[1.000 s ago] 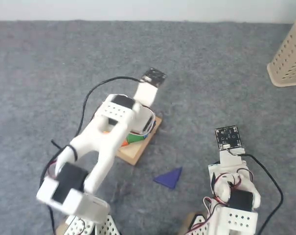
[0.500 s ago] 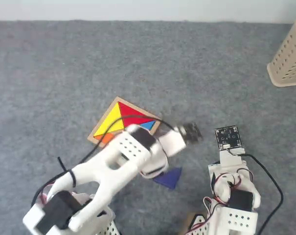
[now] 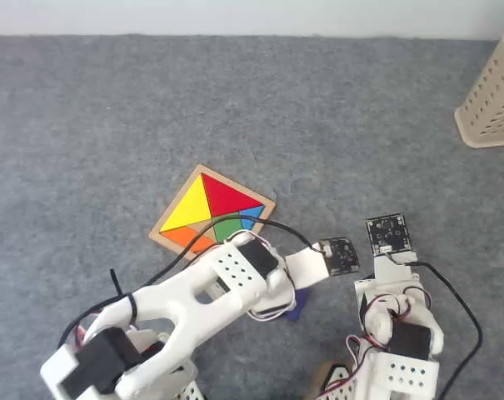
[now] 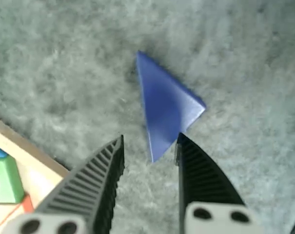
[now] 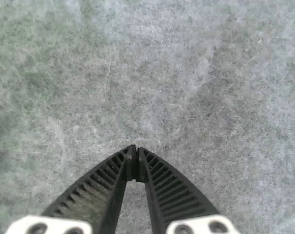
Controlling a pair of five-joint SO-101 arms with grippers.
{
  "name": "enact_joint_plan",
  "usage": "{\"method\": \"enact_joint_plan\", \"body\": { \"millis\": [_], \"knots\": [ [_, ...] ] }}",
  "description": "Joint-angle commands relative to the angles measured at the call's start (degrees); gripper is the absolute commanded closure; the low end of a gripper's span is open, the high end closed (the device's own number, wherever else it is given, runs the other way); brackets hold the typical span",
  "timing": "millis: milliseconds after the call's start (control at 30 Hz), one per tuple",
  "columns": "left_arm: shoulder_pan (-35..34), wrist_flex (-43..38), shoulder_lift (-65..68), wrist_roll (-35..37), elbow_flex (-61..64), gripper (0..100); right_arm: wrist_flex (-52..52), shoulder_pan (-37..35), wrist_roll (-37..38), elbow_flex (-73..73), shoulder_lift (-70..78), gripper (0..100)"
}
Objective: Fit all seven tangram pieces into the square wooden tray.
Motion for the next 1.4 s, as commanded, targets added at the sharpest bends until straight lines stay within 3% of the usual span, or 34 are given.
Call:
{"method": "enact_joint_plan", "body": {
  "millis": [0,233,500,1067,1367],
  "knots": [
    [0.0,-1.8,-2.5,3.9,-0.2,82,-0.7,0.7,0.6,0.4,-0.8,99.2],
    [0.2,-1.8,-2.5,4.2,-0.2,79,-0.7,0.7,0.6,0.4,-0.8,99.2],
    [-0.1,-1.5,-2.5,10.8,-2.4,79,-0.7,0.7,0.6,0.4,-0.8,99.2],
    [0.4,2.5,-2.3,11.0,-4.3,79,-0.7,0.7,0.6,0.4,-0.8,99.2],
    [0.6,3.6,13.5,13.3,-12.4,79,-0.7,0.7,0.6,0.4,-0.8,99.2]
  ]
}}
